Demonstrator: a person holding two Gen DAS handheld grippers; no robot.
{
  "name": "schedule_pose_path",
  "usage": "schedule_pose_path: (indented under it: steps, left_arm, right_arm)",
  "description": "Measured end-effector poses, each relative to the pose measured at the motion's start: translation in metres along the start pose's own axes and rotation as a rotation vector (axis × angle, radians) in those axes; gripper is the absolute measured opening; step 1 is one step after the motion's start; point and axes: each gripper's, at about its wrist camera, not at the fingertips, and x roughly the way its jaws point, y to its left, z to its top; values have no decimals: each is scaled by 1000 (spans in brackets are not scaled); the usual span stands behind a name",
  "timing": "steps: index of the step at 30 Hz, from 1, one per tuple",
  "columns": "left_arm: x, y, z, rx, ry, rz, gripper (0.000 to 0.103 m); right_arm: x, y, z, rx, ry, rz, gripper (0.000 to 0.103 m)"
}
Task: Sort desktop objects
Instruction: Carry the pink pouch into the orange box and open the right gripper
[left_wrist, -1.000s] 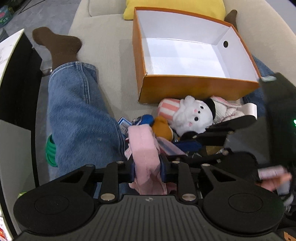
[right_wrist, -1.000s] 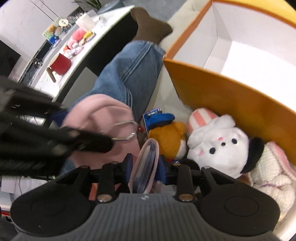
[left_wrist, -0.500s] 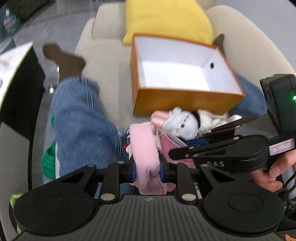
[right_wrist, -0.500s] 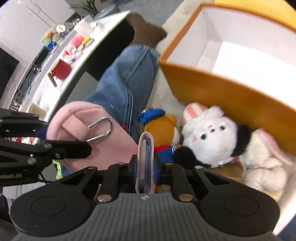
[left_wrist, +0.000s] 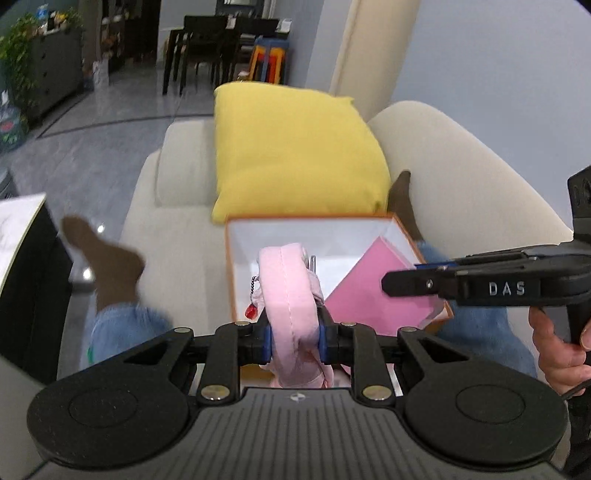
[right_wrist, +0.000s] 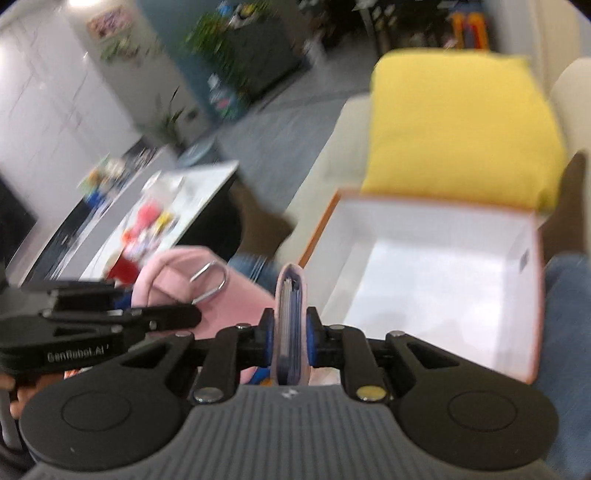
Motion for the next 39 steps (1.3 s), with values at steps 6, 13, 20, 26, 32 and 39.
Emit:
schedule_pose_path:
  steps: [6, 13, 20, 26, 32, 39]
  left_arm:
    - [90, -5, 31, 70, 4, 55, 25]
    - [174, 5, 33, 152, 18, 136, 25]
    - [203, 5, 21, 245, 4, 219, 25]
    - [220, 0, 18, 256, 44, 238, 25]
    - [218, 0, 12, 279, 29, 226, 31]
    - [196, -4, 5, 338, 9, 202, 60]
  right_arm:
    - [55, -40, 33, 63, -31, -115, 18]
    - [140, -81, 48, 116, 3, -153, 18]
    - [179, -98, 59, 134, 19, -146, 18]
    - [202, -96, 56, 113, 46, -131, 18]
    - [213, -95, 53, 97, 44, -108, 19]
    - [214, -95, 52, 157, 57, -26, 26]
